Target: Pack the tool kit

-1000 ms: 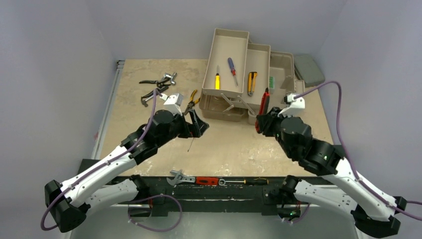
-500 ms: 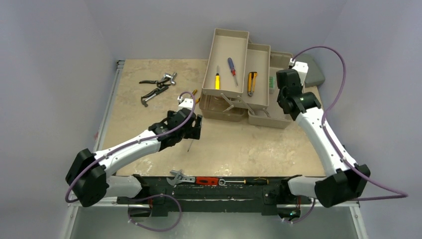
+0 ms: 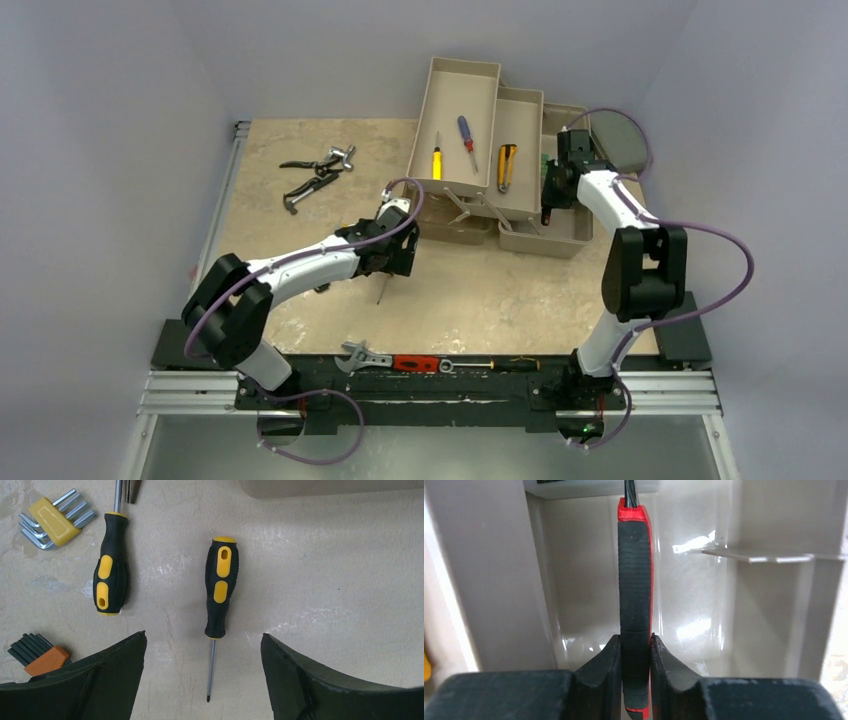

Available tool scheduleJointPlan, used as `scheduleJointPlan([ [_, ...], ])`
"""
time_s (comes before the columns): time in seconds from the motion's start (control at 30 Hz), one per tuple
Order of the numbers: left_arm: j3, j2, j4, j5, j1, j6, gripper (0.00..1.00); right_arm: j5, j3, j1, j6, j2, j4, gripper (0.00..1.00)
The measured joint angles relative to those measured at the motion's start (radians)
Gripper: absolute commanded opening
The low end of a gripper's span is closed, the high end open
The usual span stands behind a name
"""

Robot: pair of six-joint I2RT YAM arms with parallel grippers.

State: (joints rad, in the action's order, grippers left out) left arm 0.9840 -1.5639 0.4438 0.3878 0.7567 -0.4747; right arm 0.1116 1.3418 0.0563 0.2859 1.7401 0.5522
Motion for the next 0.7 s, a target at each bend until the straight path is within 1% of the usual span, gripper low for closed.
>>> scheduleJointPlan([
  [0.03,0.003,-0.006,0.0,-0.007,-0.005,-0.001,0.8,-0.009,0.009,0.0,0.0,0.015,-0.001,0.34],
  [0.07,0.005,-0.01,-0.001,-0.015,-0.013,-0.003,0.79,-0.011,0.024,0.0,-0.001,0.03,0.001,0.46],
  [0.1,0.005,-0.014,-0.001,-0.023,-0.021,-0.004,0.79,-0.009,0.038,0.001,-0.002,0.042,0.003,0.54],
  [0.13,0.005,-0.018,-0.001,-0.029,-0.029,-0.004,0.78,0.008,0.05,0.0,-0.011,0.047,0.006,0.6],
  [0.27,-0.001,-0.026,-0.018,-0.06,-0.051,-0.012,0.76,0.026,0.051,-0.019,-0.013,0.024,0.006,0.62],
  [0.37,-0.013,-0.026,-0.04,-0.077,-0.059,-0.013,0.75,0.027,0.032,-0.021,-0.015,-0.038,0.002,0.63],
  [0.5,-0.029,-0.026,-0.056,-0.095,-0.061,-0.013,0.74,0.002,-0.003,-0.017,-0.013,-0.177,-0.008,0.64],
  [0.7,-0.031,-0.027,-0.073,-0.107,-0.061,-0.013,0.73,-0.076,-0.184,-0.014,0.005,-0.455,-0.098,0.71],
])
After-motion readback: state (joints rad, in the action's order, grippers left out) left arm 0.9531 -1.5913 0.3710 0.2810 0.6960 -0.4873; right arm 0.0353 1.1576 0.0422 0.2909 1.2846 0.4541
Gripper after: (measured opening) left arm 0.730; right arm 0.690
